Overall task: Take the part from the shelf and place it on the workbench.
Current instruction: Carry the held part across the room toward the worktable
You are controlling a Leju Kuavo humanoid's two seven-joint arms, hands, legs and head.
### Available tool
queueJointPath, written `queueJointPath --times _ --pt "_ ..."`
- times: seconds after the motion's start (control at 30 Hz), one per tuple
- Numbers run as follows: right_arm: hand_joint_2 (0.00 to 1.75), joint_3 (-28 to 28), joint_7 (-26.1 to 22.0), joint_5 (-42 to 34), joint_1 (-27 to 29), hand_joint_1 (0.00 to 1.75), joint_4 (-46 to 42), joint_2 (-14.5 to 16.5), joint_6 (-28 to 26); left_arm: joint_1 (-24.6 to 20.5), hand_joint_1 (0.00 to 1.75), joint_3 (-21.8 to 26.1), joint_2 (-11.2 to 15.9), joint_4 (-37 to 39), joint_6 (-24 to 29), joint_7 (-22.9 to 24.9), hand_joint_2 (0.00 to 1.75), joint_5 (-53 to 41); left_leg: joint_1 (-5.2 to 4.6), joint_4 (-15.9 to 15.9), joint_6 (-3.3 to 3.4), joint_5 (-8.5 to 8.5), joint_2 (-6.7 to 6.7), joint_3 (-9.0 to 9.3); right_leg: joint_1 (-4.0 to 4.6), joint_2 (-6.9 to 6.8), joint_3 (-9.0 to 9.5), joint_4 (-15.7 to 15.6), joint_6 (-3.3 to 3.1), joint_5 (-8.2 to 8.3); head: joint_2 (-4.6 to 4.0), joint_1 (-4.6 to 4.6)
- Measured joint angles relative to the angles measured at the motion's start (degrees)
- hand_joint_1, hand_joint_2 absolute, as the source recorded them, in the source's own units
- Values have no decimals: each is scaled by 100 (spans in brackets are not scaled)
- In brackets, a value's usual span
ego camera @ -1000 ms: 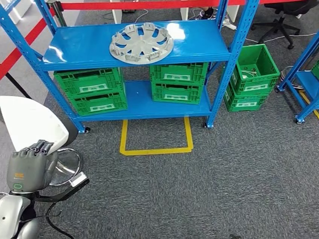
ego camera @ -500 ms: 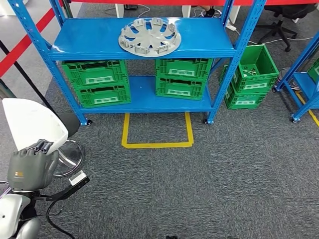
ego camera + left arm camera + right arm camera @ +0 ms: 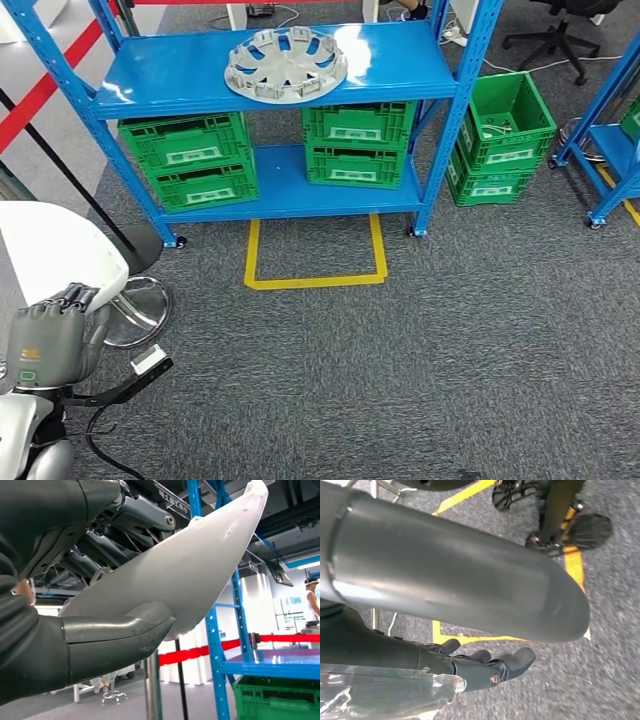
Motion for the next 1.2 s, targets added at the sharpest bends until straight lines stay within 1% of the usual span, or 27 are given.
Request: queueJointPath --times 0.1,0.13,0.23,0.27,0.3,0.33,0.4,0.43,0.47,0.5,0.53,0.57,0.63,0.67,0.7,0.73,0.77,0.8,0.87,0.9,0.93,0.97,1.0,1.03,1.1,1.17,1.2 --pt "0 0 1 1 -17 0 0 20 0 -8 175 21 10 -19 4 -2 175 0 -3 -1223 37 444 -5 746 5 11 -155 3 46 177 0 2" --pt "0 0 1 2 -22 0 0 23 0 -13 175 28 15 -30 7 -2 175 0 -11 -1497 60 524 -10 878 10 15 -193 -9 73 245 0 5" --pt "0 0 1 3 4 0 0 34 0 4 175 37 25 -42 14 -2 175 0 -47 -1627 168 698 -13 798 -2 18 -249 -142 171 475 0 7" --pt "0 0 2 3 21 0 0 39 0 9 175 39 26 -42 14 -3 175 0 -44 -1633 210 780 -8 736 -12 19 -279 -155 205 455 0 2" --pt "0 -1 4 3 38 0 0 42 0 12 175 41 26 -43 14 -3 175 0 -35 -1641 251 864 0 664 -15 20 -338 -78 238 306 0 8" --pt "0 -1 7 3 50 0 0 44 0 12 175 44 25 -43 15 -4 175 2 -22 -1648 286 949 7 580 -17 20 -417 135 269 28 0 16" --pt "0 -2 9 3 52 0 0 49 0 18 175 58 22 -44 15 -14 175 14 -20 -1642 319 1097 15 406 -20 19 -573 888 313 -643 0 43" --pt "0 -2 9 3 44 0 0 51 0 19 175 69 21 -44 15 -25 175 25 -21 -1636 317 1174 17 309 -20 18 -602 1289 326 -829 0 48" --pt "0 -2 9 2 35 0 0 52 0 20 175 79 21 -44 15 -40 175 37 -21 -1628 309 1250 19 208 -19 19 -564 1557 330 -856 0 49" --pt "0 -2 9 1 27 0 0 52 0 21 175 85 20 -44 15 -57 175 46 -20 -1617 298 1324 20 106 -18 19 -441 1647 330 -762 0 50" --pt "0 -2 9 0 20 0 0 51 0 21 175 91 18 -44 15 -72 175 55 -15 -1603 282 1394 19 7 -18 19 -216 1526 328 -607 0 50" --pt "0 -2 9 -1 12 0 0 51 0 21 175 98 16 -44 15 -85 175 60 -10 -1584 261 1458 17 -78 -20 20 108 1204 323 -517 0 51" --pt "0 -1 7 -1 -17 0 1 54 2 24 175 124 14 -49 14 -100 175 73 -13 -1553 202 1575 11 -192 -9 34 800 328 297 -653 0 45" --pt "0 -1 5 1 -29 0 1 56 1 22 175 138 12 -52 12 -108 175 83 -15 -1551 171 1631 11 -210 1 45 1000 8 272 -771 -1 45" --pt "0 0 3 4 -36 0 2 57 2 19 175 149 10 -56 9 -116 175 93 -14 -1563 139 1677 11 -216 16 56 1079 -160 232 -848 -1 45" --pt "0 0 4 7 -32 0 2 59 3 20 175 155 8 -56 4 -129 175 105 -6 -1578 106 1721 12 -213 20 59 1049 -182 171 -835 -1 44" --pt "0 -1 5 10 -27 0 2 62 2 26 175 160 5 -57 0 -140 175 117 3 -1575 73 1705 11 -227 18 50 996 -186 117 -802 -1 50" --pt "0 -2 8 13 -23 0 1 63 2 37 175 166 5 -57 -7 -152 175 133 10 -1514 39 1589 9 -258 13 40 953 -185 57 -759 0 43" --pt "0 -4 13 18 -18 0 0 65 -1 53 175 186 4 -57 -21 -173 175 182 20 -1060 -18 1064 6 -399 2 18 850 -189 -18 -639 0 17" --pt "0 -4 14 21 -17 0 0 64 -1 55 175 200 3 -57 -31 -182 175 218 22 -678 -41 766 7 -497 4 14 795 -185 -35 -576 0 7" --pt "0 -4 15 22 -15 0 0 65 0 57 175 215 0 -57 -40 -190 175 257 24 -283 -57 571 6 -585 7 11 735 -181 -39 -514 0 2" --pt "0 -4 16 25 -11 0 0 66 2 60 175 230 -4 -57 -51 -198 175 300 24 7 -65 512 6 -620 10 11 679 -177 -37 -457 0 3" --pt "0 -4 16 26 -4 0 0 68 2 62 175 242 -8 -57 -61 -204 175 340 24 109 -64 572 6 -574 12 10 612 -173 -30 -408 0 2" --pt "0 -4 16 26 2 0 0 70 2 64 175 253 -10 -57 -68 -209 175 377 24 -37 -56 710 6 -410 14 10 558 -172 -18 -367 0 2" --pt "0 -4 16 27 5 0 0 73 2 62 175 274 -14 -60 -76 -216 175 432 24 -840 -26 933 6 166 18 12 492 -169 17 -308 0 1" --pt "0 -4 16 28 2 0 0 73 0 58 175 287 -14 -63 -77 -220 175 460 21 -1448 -6 971 5 582 29 13 469 -166 43 -281 0 0" --pt "0 -4 16 29 2 0 0 73 0 56 175 290 -14 -63 -77 -221 175 465 19 -1538 -2 951 4 646 36 13 464 -164 49 -278 0 -1"
